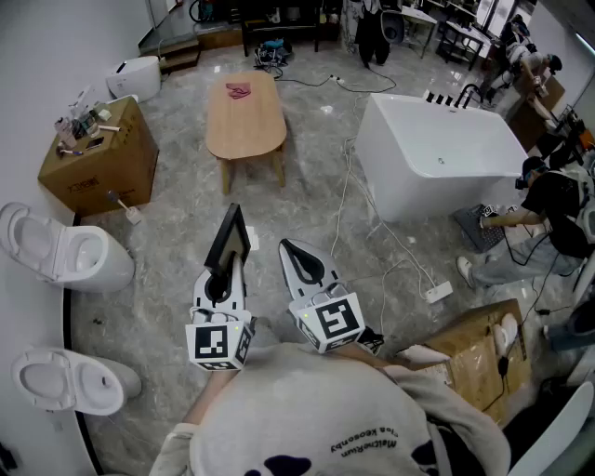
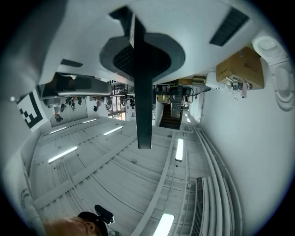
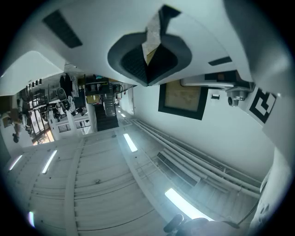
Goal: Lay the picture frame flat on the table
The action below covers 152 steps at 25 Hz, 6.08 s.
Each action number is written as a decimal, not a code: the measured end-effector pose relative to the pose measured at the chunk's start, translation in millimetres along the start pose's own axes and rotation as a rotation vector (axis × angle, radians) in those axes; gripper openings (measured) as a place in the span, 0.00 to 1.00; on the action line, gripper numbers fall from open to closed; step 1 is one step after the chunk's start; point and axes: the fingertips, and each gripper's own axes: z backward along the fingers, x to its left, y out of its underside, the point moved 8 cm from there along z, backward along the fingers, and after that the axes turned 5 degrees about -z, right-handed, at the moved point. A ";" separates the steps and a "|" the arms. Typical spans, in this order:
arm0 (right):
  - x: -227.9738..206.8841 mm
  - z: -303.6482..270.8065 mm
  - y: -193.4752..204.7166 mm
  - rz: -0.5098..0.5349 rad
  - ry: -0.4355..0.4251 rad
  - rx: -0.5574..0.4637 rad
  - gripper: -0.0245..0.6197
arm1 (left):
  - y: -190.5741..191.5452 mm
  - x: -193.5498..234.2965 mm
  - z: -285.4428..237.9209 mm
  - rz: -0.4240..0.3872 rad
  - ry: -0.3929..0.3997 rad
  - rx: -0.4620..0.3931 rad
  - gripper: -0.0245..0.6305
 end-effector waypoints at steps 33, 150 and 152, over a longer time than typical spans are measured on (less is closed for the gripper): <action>-54.7 -217.9 23.7 -0.068 0.185 0.072 0.05 | 33.9 179.8 -188.9 0.072 0.164 0.041 0.06; -381.7 -711.4 38.8 -0.108 0.188 0.131 0.05 | 95.9 401.5 -732.8 0.252 0.400 0.118 0.06; -383.6 -712.6 33.5 -0.102 0.174 0.136 0.05 | 91.5 399.8 -732.0 0.245 0.394 0.111 0.06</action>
